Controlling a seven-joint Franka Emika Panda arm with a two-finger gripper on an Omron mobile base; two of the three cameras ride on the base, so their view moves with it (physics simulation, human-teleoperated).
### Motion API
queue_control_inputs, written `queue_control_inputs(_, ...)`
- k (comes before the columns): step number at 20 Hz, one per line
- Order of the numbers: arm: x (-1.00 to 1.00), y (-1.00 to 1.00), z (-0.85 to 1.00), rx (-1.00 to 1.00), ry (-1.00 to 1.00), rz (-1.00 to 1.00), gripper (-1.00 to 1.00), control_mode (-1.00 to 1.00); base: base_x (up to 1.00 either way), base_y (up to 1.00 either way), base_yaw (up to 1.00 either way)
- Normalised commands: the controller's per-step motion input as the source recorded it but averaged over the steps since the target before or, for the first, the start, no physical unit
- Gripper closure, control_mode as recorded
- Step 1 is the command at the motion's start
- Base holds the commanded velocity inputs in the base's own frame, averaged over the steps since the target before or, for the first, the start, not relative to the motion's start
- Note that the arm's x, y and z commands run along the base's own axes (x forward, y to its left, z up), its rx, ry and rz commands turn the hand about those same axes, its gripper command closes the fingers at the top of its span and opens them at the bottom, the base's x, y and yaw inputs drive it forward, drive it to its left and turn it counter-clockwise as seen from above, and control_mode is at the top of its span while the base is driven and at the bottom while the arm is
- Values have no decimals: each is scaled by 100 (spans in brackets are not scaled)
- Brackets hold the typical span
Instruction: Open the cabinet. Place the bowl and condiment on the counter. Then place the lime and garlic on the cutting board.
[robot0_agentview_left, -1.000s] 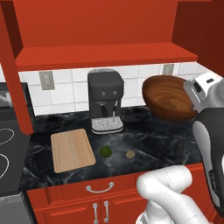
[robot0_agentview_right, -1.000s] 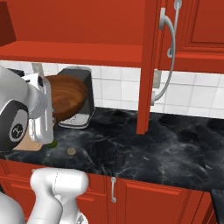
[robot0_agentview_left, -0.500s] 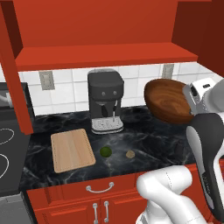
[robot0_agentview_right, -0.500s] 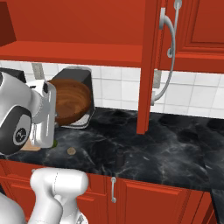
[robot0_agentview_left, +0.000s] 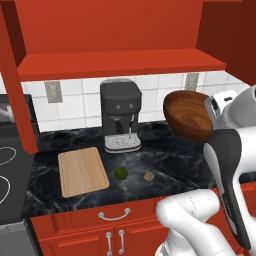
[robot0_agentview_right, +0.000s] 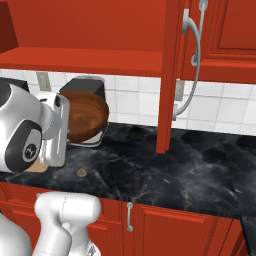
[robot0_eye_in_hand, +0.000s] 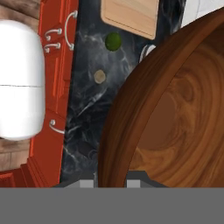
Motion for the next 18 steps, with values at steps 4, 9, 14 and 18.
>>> queue_control_inputs(4,17,-6,-9,0,0,-4,100,-100,0,0,0)
queue_control_inputs(9,17,-10,-5,0,0,-5,100,-100,0,0,0)
queue_control_inputs(14,20,-9,-2,0,0,-4,100,-100,0,0,0)
queue_control_inputs(18,22,-7,-7,0,0,-4,100,-100,0,0,0)
